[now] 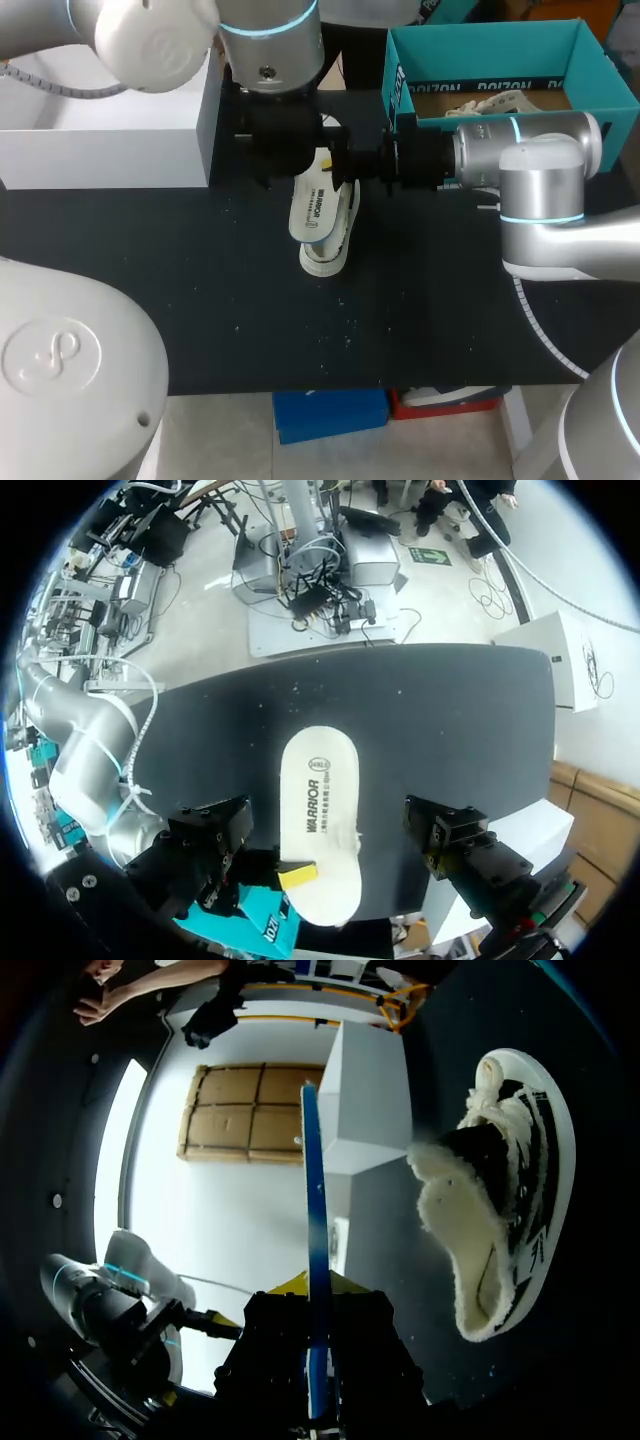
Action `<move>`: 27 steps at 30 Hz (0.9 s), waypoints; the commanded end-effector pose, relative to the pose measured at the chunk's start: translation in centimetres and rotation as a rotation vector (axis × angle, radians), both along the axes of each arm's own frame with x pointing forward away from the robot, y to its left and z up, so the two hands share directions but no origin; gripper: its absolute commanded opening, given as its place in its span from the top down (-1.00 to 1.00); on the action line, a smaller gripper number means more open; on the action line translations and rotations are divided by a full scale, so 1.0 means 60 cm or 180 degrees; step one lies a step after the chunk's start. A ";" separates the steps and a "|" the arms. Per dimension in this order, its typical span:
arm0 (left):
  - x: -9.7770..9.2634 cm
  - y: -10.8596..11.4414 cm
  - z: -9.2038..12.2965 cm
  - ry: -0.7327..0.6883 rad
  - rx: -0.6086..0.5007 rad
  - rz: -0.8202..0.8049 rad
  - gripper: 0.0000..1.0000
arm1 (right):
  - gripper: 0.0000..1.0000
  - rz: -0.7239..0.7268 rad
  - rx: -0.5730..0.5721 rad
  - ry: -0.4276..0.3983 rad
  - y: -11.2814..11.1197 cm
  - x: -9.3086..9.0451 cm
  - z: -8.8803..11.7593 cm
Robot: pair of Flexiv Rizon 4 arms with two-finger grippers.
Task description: Take the shoe out of the shoebox, open the shoe tongue, remove and reinsert the insole, then place the shoe into the shoebox
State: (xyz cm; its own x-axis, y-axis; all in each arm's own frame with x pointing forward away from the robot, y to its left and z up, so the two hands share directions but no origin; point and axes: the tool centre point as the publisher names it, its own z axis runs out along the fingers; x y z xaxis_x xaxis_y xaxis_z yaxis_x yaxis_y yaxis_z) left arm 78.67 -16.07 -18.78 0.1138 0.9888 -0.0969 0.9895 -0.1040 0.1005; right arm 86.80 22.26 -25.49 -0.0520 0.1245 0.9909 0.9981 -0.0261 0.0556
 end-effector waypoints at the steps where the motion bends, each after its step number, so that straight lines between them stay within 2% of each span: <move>1: 0.013 -0.010 -0.008 0.0011 0.0185 0.0015 -1.00 | 1.00 -0.0014 -0.0006 -0.0001 0.002 -0.001 0.000; 9: 0.052 -0.013 -0.009 0.0017 0.0172 -0.0001 -1.00 | 1.00 -0.0014 -0.0006 -0.0001 0.002 -0.001 0.000; 27: 0.217 -0.037 -0.015 -0.0061 0.0129 0.0011 -1.00 | 1.00 -0.0014 -0.0006 -0.0001 0.002 -0.001 0.000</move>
